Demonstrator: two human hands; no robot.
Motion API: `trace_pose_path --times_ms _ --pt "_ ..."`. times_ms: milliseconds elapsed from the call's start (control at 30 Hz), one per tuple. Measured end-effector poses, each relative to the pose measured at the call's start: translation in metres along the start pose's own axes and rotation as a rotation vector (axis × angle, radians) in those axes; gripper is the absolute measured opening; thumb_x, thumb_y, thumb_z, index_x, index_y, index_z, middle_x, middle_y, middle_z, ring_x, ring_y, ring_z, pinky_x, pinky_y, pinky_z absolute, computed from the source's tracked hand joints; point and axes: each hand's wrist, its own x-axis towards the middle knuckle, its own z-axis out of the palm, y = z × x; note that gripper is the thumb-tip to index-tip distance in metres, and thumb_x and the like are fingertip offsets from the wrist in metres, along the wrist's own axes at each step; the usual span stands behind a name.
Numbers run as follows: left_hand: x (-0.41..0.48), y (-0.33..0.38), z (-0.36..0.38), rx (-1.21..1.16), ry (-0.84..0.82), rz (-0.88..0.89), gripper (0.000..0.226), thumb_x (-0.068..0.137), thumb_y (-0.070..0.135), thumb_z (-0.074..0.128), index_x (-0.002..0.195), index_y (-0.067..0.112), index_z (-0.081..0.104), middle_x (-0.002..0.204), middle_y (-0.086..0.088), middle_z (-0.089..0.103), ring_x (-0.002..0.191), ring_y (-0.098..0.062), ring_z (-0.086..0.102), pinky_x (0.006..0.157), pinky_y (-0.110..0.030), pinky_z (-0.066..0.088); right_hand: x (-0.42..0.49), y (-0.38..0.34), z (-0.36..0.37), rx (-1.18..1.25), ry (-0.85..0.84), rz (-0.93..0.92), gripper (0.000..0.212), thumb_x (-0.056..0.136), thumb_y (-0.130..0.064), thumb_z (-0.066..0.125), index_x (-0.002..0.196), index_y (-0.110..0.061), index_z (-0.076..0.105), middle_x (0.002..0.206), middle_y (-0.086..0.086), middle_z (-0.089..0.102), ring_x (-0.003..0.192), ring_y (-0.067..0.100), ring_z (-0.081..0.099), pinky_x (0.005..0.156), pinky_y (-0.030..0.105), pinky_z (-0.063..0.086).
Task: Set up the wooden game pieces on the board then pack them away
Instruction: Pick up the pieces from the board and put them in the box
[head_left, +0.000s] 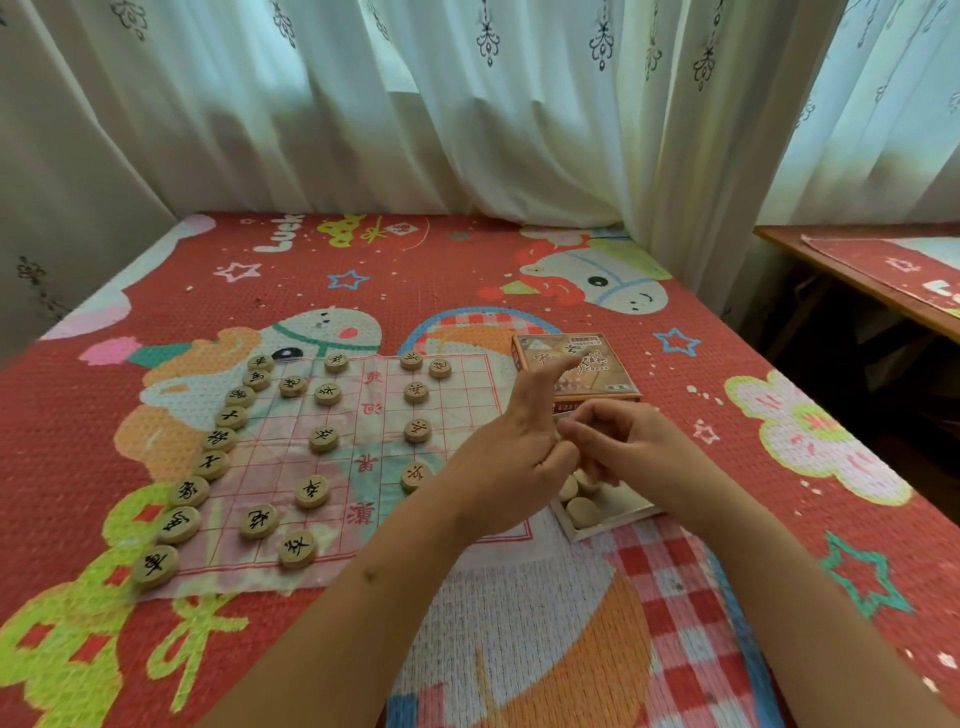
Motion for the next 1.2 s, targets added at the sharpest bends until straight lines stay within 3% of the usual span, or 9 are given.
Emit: trace_pose_path --times_ms 133,267,400,500,600,700,867,1033,1200 --pt "0.003 -0.001 0.004 0.030 0.001 0.048 0.080 0.096 0.016 0.043 0.150 0.044 -0.008 0.127 0.008 0.024 0.113 -0.016 0.048 0.090 -0.030 0.049 0.000 -0.003 0.008 0.360 -0.128 0.108 0.039 0.081 -0.033 0.068 0.109 -0.006 0.064 0.091 0.013 0.068 0.081 0.025 0.063 0.074 0.030 0.053" --pt "0.003 -0.004 0.006 0.062 0.011 0.066 0.087 0.091 0.014 0.047 0.151 0.042 -0.010 0.120 0.006 0.023 0.125 -0.017 0.034 0.111 -0.038 0.036 -0.001 -0.004 0.006 0.476 -0.147 0.097 0.032 0.086 -0.016 0.067 0.116 -0.007 0.060 0.096 0.012 0.072 0.085 0.021 0.069 0.071 0.024 0.055" --pt "0.006 -0.005 0.010 0.020 0.015 0.039 0.087 0.086 0.013 0.049 0.150 0.040 -0.004 0.119 0.008 0.022 0.128 -0.017 0.025 0.115 -0.040 0.023 -0.001 -0.004 0.007 0.253 -0.029 0.048 0.028 0.087 -0.005 0.067 0.113 -0.009 0.059 0.090 0.011 0.074 0.081 0.023 0.071 0.071 0.027 0.055" --pt "0.010 -0.010 0.009 -0.111 0.061 -0.034 0.060 0.092 0.014 0.038 0.145 0.033 0.016 0.113 0.009 0.024 0.124 -0.012 0.026 0.110 -0.030 0.021 -0.005 -0.005 -0.014 0.105 0.049 -0.004 0.016 0.085 -0.007 0.070 0.100 -0.007 0.066 0.086 0.010 0.075 0.078 0.023 0.072 0.072 0.029 0.055" --pt "0.008 -0.013 0.009 -0.107 0.041 -0.033 0.044 0.098 0.005 0.031 0.137 0.024 0.032 0.116 0.007 0.027 0.116 -0.002 0.032 0.103 -0.016 0.025 -0.019 -0.002 -0.039 -0.089 -0.065 0.043 0.011 0.084 -0.018 0.071 0.095 -0.014 0.072 0.082 0.006 0.074 0.073 0.017 0.069 0.069 0.026 0.054" --pt "0.008 -0.013 0.012 -0.032 0.049 0.023 0.042 0.101 0.005 0.033 0.140 0.021 0.032 0.118 0.004 0.030 0.104 0.001 0.039 0.097 -0.014 0.032 -0.030 0.002 -0.034 -0.272 -0.179 0.121 0.013 0.081 -0.029 0.076 0.091 -0.023 0.069 0.081 -0.001 0.073 0.070 0.010 0.066 0.063 0.022 0.052" --pt "0.006 -0.013 0.021 0.003 0.069 0.115 0.060 0.100 0.007 0.043 0.151 0.026 0.019 0.133 0.005 0.035 0.109 -0.002 0.049 0.094 -0.028 0.049 -0.026 0.009 -0.022 -0.556 0.009 -0.006 0.009 0.079 -0.038 0.076 0.076 -0.032 0.070 0.073 -0.021 0.065 0.063 -0.002 0.054 0.058 0.015 0.043" --pt "0.003 -0.002 0.024 -0.015 0.051 0.191 0.080 0.097 0.002 0.047 0.156 0.033 0.003 0.155 0.005 0.026 0.127 -0.009 0.047 0.100 -0.035 0.049 -0.023 -0.003 -0.018 -0.115 0.134 -0.085 0.018 0.086 -0.032 0.068 0.101 -0.022 0.069 0.082 -0.006 0.073 0.072 0.008 0.068 0.064 0.019 0.051" --pt "0.002 0.001 0.026 -0.021 0.058 0.199 0.084 0.097 0.007 0.053 0.155 0.037 -0.001 0.159 0.008 0.021 0.141 -0.008 0.033 0.110 -0.025 0.039 -0.021 0.001 -0.008 0.026 0.205 -0.021 0.010 0.084 -0.019 0.073 0.093 -0.015 0.072 0.079 0.001 0.074 0.069 0.010 0.068 0.064 0.020 0.051"
